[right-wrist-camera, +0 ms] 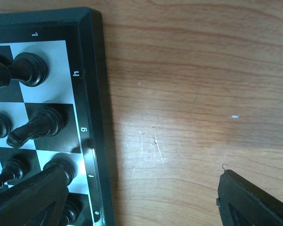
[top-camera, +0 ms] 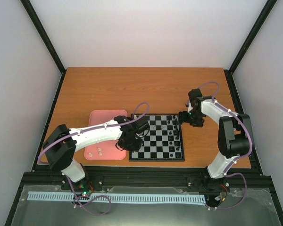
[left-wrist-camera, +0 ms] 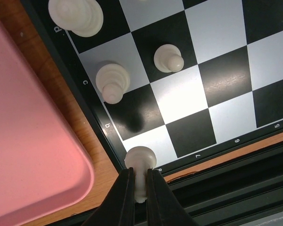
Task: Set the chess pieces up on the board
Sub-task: Place the chess piece on the chessboard.
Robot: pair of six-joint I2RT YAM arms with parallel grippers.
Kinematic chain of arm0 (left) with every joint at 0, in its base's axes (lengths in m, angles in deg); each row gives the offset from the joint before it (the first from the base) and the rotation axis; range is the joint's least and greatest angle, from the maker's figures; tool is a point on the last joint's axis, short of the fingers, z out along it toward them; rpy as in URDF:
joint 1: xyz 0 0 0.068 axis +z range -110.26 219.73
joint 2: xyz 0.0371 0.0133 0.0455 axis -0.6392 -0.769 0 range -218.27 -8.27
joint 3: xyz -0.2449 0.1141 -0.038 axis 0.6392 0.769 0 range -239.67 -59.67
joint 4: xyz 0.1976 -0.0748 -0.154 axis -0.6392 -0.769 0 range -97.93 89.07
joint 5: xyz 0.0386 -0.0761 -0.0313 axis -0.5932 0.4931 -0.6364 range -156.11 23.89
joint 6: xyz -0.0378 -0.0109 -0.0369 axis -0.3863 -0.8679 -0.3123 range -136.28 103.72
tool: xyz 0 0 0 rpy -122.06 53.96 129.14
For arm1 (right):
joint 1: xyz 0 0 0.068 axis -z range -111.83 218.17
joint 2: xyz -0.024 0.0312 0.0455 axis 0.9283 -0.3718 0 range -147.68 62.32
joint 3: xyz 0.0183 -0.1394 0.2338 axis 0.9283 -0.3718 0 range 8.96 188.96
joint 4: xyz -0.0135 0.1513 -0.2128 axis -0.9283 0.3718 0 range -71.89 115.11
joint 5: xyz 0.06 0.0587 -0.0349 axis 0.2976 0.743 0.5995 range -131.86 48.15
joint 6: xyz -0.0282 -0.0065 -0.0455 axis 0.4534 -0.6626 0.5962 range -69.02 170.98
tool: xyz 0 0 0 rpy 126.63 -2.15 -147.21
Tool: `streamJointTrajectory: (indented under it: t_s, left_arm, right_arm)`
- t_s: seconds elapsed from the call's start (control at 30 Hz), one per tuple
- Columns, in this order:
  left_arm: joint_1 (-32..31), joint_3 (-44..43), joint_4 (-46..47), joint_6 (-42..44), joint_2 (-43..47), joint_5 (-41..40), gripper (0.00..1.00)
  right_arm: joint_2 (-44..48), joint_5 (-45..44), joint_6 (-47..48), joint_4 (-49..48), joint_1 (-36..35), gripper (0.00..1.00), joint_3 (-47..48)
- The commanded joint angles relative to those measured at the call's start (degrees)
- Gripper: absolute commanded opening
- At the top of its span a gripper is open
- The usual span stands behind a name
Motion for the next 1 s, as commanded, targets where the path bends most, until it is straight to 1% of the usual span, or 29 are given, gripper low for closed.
streamJointTrajectory:
  t_s: [0.0, 0.1, 0.17, 0.3, 0.97]
  left_arm:
    - [-0.66, -3.07, 0.96, 1.7, -1.09, -0.59, 0.06]
    - [-0.62, -3.53, 1.41, 1.83, -1.82, -1.16, 0.06]
    - [-0.66, -3.55, 1.82, 1.9, -1.94, -1.81, 0.08]
    - [-0.66, -3.53, 1.8, 2.36, -3.29, -1.27, 0.09]
    - [-0.66, -2.1, 2.11, 3.33, -4.35, -3.71, 0.15]
  right_arm:
    - [-0.15, -0.19, -0.12, -0.4, -0.48, 1.0, 0.08]
    - [-0.22, -0.1, -0.14, -0.4, -0.48, 1.0, 0.17]
    - [-0.29, -0.15, -0.14, -0.49, -0.48, 1.0, 0.29]
    - [-0.4, -0.11, -0.07, -0.4, -0.48, 1.0, 0.36]
    - [-0.87, 0.0, 0.03, -0.4, -0.48, 1.0, 0.47]
